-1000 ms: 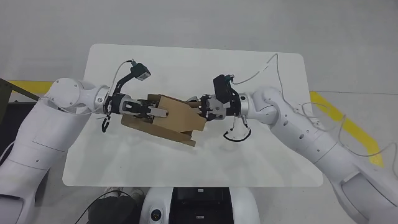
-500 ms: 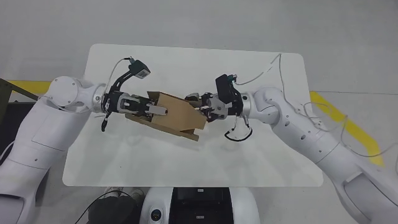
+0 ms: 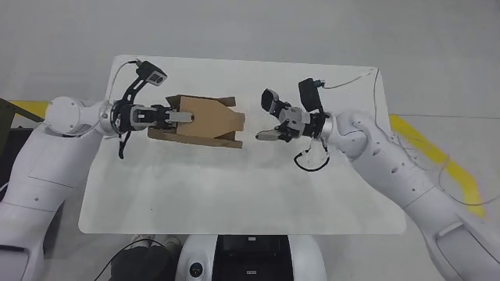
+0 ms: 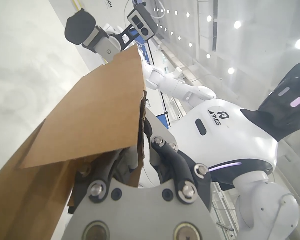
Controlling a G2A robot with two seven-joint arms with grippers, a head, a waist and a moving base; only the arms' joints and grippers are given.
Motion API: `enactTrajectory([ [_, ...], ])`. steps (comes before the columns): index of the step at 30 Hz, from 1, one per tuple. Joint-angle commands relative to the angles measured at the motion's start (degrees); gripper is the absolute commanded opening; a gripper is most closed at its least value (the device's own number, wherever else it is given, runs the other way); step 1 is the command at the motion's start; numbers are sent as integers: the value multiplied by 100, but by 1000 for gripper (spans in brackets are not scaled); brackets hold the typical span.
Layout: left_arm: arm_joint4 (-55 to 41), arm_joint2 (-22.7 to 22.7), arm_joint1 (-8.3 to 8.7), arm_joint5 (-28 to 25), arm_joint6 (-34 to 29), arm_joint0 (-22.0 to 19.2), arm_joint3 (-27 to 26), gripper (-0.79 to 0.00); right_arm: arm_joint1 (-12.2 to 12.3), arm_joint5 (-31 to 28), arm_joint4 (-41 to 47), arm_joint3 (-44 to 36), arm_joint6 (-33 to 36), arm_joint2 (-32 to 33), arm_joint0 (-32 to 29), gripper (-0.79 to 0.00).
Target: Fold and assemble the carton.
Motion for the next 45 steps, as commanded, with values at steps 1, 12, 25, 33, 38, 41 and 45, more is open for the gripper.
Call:
enactTrajectory([
  [1, -103, -73, -18, 50, -50, 34, -68, -785, 2, 8, 431, 76, 264, -19, -60, 0],
  [12, -49, -186, -175, 247, -247, 172, -436, -785, -150, 557, 1909, 192, 1290, -150, -49, 0],
  [25, 110, -226, -351, 138, -137, 95, -310, -785, -321, 570, 1818, 138, 1613, -104, -125, 0],
  [33, 186, -216, -434, 162, -161, 75, -310, -785, -447, 566, 1842, 111, 1814, -136, -122, 0],
  [38, 243, -222, -476, 189, -188, 66, -334, -785, -542, 557, 1861, 159, 1867, -151, -80, 0],
  [41, 253, -235, -497, 212, -211, 69, -333, -785, -590, 536, 1852, 193, 1879, -137, -59, 0],
  [45, 275, -239, -524, 254, -253, 80, -359, -785, -643, 521, 1841, 230, 1897, -106, -47, 0],
])
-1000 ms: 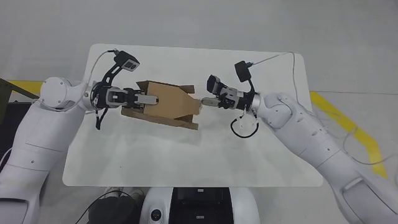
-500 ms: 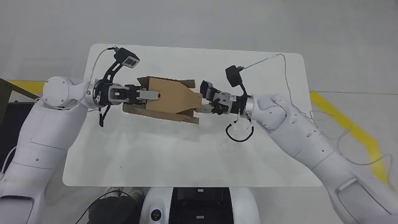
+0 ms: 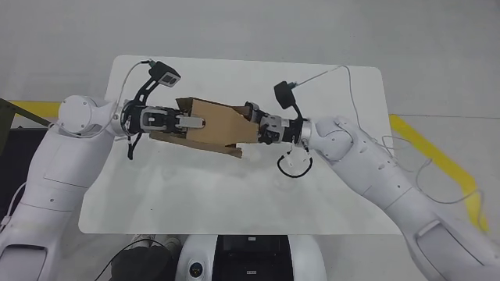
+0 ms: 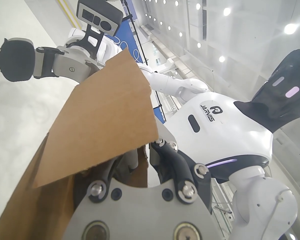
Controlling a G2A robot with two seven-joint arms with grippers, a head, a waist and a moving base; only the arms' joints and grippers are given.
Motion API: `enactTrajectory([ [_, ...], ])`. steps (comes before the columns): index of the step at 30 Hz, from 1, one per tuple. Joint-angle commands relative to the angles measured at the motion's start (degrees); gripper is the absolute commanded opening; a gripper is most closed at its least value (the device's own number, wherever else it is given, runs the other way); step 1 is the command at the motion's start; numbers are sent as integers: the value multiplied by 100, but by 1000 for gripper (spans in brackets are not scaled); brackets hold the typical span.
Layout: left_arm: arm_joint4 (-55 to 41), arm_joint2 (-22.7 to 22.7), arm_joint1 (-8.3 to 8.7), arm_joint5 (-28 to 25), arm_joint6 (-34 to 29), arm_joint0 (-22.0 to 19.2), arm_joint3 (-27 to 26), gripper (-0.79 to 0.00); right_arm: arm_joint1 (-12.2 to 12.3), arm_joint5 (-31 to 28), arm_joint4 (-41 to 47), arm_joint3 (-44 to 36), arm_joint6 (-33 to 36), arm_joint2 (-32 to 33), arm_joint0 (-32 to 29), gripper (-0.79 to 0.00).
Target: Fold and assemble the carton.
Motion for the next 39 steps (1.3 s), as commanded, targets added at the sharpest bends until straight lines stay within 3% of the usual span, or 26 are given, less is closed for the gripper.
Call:
enactTrajectory([
  [1, 18, -4, -13, 11, -10, 7, -8, -785, -25, -5, -5, 10, 8, 14, 3, 0],
  [11, 40, -217, -42, -46, 47, 44, 106, -785, -49, -165, -55, 42, 39, 252, -89, 0],
  [19, 187, -429, -46, -192, 193, 105, 304, -785, 86, -305, -345, -190, 43, 726, -309, 0],
  [29, 155, -387, -98, -264, 267, 33, 756, -785, 308, -521, -2327, -1619, -736, 1310, -949, 0],
  [34, 21, -292, -149, -147, 151, -164, 1128, -785, 424, -521, -3217, -2029, -1381, 1261, -1105, 0],
  [39, 65, -88, -212, -16, 20, -315, 1171, -785, 515, -521, -3761, -2079, -2072, 996, -1026, 0],
])
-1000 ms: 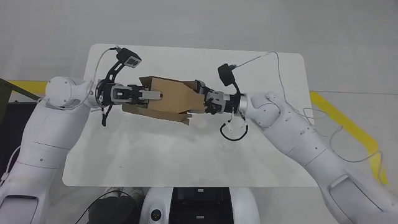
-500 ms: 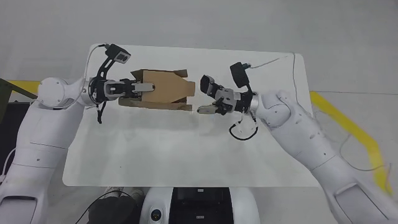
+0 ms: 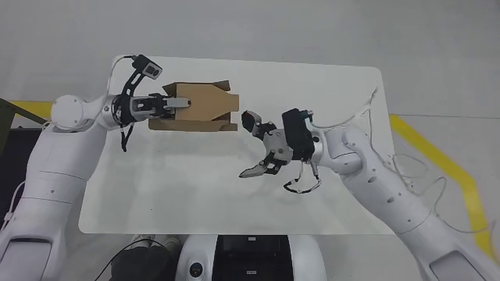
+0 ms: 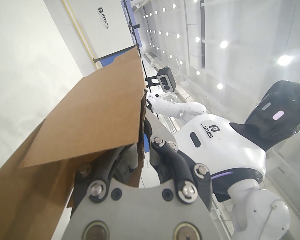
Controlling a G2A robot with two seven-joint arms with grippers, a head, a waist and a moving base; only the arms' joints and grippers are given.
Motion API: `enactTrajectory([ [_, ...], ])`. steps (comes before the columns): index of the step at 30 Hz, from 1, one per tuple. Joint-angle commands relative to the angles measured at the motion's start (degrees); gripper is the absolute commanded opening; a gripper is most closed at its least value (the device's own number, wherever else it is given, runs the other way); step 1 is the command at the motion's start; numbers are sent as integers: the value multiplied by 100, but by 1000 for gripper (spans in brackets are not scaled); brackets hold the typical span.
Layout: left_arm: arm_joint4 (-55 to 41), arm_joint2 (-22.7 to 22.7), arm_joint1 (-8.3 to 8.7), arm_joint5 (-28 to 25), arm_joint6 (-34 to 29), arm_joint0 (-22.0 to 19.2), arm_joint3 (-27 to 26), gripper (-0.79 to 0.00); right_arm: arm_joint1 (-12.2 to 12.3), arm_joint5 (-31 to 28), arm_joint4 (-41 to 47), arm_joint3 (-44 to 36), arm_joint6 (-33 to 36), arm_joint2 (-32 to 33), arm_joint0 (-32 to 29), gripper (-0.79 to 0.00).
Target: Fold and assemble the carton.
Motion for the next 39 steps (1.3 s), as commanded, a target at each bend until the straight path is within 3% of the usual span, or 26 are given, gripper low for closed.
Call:
enactTrajectory([
  [1, 58, 81, -24, 11, -10, -43, -13, -785, 28, 0, -182, 63, -283, -101, 74, 0],
  [16, 236, 303, -150, -47, 83, -263, 107, -785, 133, 0, -722, 486, -1490, -902, 623, 0],
  [28, 486, 302, -190, -86, 267, -261, 176, -785, 372, 0, -1032, 371, -2164, -846, 618, 0],
  [39, 642, 273, -221, -136, 391, -247, 135, -785, 377, 0, -765, 445, -2591, -1094, 724, 0],
])
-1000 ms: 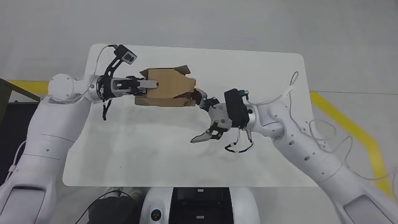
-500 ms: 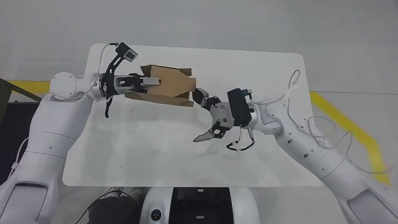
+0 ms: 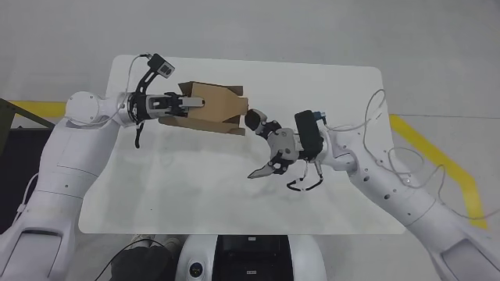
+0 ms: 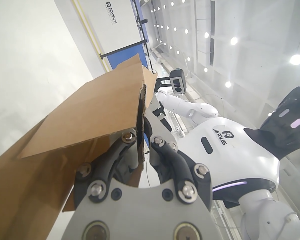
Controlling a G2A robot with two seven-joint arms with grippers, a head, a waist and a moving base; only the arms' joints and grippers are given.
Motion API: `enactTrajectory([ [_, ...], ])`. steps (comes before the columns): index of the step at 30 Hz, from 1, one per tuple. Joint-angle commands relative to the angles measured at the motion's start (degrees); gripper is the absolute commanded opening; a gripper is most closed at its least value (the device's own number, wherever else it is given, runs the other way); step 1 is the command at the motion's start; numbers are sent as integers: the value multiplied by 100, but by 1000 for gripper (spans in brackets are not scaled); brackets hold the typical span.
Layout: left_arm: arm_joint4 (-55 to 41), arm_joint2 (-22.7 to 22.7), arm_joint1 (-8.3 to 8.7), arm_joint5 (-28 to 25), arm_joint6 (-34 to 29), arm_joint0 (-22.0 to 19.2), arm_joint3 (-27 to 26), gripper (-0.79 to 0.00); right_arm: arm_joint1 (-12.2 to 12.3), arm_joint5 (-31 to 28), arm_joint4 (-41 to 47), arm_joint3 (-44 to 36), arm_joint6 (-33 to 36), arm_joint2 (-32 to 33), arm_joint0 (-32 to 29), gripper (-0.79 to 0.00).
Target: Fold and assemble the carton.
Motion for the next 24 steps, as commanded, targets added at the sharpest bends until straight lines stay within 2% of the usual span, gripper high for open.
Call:
enactTrajectory([
  [1, 96, 3, -4, -16, 57, 4, 6, -785, 8, 0, 61, -15, -152, -64, 32, 0],
  [11, 581, 112, -39, -66, 324, 38, -82, -785, 83, 0, -41, -1, -445, -342, 259, 0],
  [24, -22, -142, -32, -76, -83, 169, -126, -785, 101, 0, 270, 533, -284, -37, 167, 0],
])
